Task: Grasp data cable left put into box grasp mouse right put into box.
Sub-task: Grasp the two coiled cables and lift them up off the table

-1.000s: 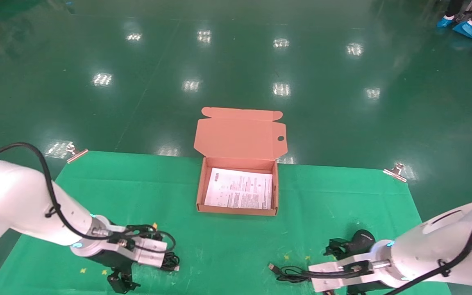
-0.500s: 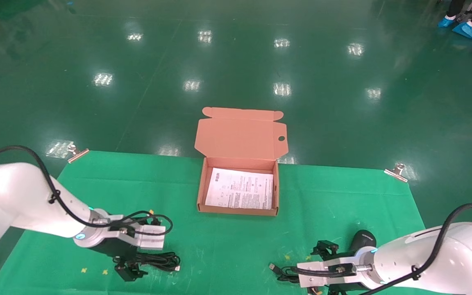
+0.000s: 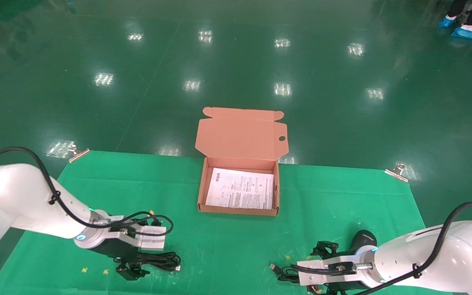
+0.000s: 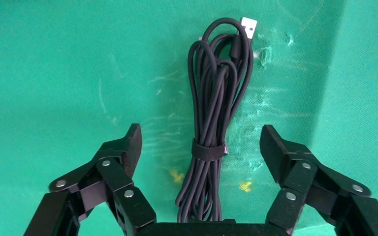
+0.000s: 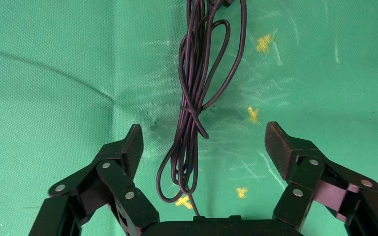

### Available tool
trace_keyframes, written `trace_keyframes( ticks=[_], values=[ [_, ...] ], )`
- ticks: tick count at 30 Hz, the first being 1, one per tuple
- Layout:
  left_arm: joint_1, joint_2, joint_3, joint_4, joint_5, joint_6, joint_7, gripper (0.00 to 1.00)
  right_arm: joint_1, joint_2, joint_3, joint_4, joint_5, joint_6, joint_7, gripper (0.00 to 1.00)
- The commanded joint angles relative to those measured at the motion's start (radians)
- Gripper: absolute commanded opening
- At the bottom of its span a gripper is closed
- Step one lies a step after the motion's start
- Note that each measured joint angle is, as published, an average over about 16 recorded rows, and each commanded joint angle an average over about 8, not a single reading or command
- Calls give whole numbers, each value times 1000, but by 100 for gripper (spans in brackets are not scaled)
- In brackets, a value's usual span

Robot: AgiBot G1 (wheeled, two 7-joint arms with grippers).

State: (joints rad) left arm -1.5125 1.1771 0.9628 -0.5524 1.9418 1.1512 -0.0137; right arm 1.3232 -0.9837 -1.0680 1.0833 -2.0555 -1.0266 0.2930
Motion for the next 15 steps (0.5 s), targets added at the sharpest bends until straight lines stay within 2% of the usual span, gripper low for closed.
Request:
trace_keyframes(
  ticks=[1,15],
  values=[
    [0,-1,0,-4,0,1,-2,0,1,1,0,3,-1,-2,1,0],
    [0,-3,1,-15,1,6,-8,0,2,5,-1,12,-4,-8,6,0]
  ],
)
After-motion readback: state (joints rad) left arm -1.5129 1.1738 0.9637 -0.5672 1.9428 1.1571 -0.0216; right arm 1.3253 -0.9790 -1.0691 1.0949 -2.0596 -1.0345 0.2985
